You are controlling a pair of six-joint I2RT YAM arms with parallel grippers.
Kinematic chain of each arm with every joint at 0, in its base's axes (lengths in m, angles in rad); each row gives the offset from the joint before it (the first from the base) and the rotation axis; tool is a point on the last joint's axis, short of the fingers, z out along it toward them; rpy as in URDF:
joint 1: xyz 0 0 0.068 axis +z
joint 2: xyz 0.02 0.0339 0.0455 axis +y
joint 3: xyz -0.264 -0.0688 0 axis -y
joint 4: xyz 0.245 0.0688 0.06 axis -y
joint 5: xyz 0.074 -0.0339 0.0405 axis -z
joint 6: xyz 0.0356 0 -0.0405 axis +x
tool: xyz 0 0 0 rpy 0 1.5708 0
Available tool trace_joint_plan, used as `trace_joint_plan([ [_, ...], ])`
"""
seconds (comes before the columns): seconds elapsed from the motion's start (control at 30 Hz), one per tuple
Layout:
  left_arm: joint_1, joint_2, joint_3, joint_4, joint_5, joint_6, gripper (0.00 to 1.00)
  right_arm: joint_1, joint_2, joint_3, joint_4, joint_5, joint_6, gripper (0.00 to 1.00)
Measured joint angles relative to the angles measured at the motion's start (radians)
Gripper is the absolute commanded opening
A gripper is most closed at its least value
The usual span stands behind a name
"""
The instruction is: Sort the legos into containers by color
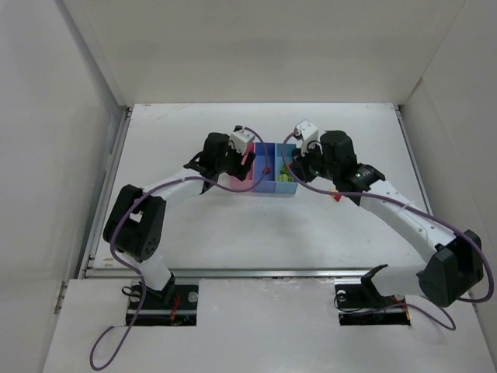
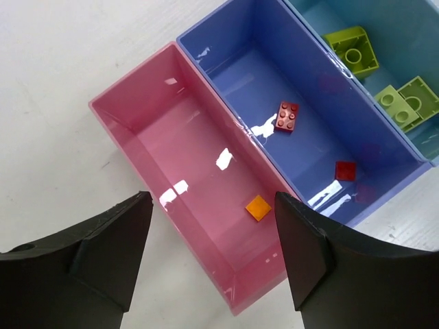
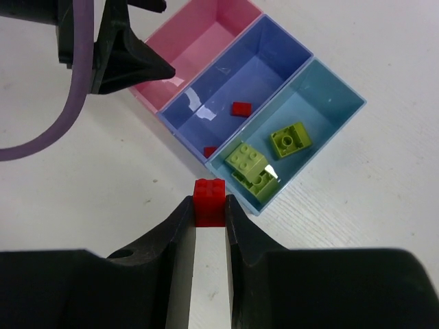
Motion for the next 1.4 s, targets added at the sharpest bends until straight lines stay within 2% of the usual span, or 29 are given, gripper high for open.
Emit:
trace_joint_plan([
  [0.13,0.000,0.000,0.051,-0.065,-0.015,-0.035,0.70,0.000,0.053,0.048,0.002,-0.003,0.012,0.00],
  [0.23,-0.001,0.001,0.156,-0.174,-0.061,-0.106,0.70,0.002,0.113,0.098,0.016,0.005,0.042,0.00],
  [0.4,-0.001,-0.005,0.325,-0.269,-0.126,-0.205,0.71,0.007,0.280,0.217,0.032,0.029,0.131,0.08],
  [0.6,0.000,-0.029,0.336,-0.339,-0.198,-0.225,0.71,0.007,0.493,0.367,0.041,0.050,0.261,0.12],
  [0.7,0.000,-0.032,0.330,-0.354,-0.215,-0.219,0.71,0.007,0.581,0.454,0.013,0.082,0.298,0.25],
  [0.73,0.000,-0.032,0.328,-0.357,-0.220,-0.217,0.71,0.008,0.608,0.483,0.004,0.094,0.306,0.36],
  [0.77,0.000,-0.032,0.328,-0.358,-0.224,-0.214,0.71,0.008,0.631,0.509,-0.011,0.105,0.316,0.42],
  [0.87,0.000,-0.033,0.323,-0.359,-0.228,-0.211,0.71,0.009,0.686,0.575,-0.039,0.114,0.327,0.50],
  [0.97,0.000,-0.033,0.323,-0.359,-0.222,-0.200,0.71,0.012,0.703,0.597,-0.066,0.127,0.336,0.54],
  [1.23,0.000,-0.033,0.323,-0.359,-0.204,-0.174,0.71,0.014,0.679,0.594,-0.110,0.203,0.349,0.55],
  [1.4,0.000,-0.034,0.323,-0.359,-0.199,-0.168,0.71,-0.004,0.510,0.499,-0.111,0.213,0.348,0.63],
])
